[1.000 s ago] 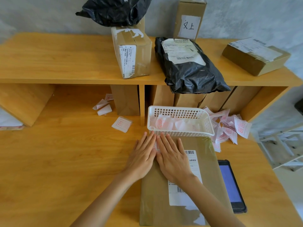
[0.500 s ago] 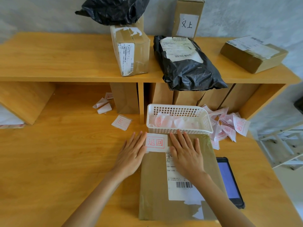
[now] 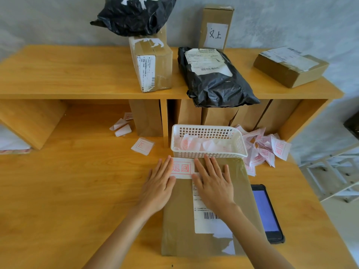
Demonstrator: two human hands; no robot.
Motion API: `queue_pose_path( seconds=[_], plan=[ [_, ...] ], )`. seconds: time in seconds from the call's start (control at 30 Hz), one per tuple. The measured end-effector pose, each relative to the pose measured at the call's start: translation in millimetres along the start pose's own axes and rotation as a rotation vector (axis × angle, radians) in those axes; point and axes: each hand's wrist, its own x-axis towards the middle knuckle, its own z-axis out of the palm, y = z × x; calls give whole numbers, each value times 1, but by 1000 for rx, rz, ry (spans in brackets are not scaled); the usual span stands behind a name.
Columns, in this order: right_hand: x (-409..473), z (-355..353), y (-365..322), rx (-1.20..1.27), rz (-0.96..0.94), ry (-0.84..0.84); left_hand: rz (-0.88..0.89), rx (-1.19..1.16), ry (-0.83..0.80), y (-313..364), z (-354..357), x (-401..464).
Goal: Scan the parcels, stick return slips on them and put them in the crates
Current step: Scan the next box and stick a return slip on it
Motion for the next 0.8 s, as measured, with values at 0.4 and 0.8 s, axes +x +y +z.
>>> queue_pose_path(
  seconds=[0.4, 0.8],
  plan=[
    [-42, -32, 69, 596, 119, 140, -57, -279, 32, 3, -13, -5],
    [-92, -13, 95, 1325, 510, -19, -488, -1237, 23, 26, 20, -66]
  ],
)
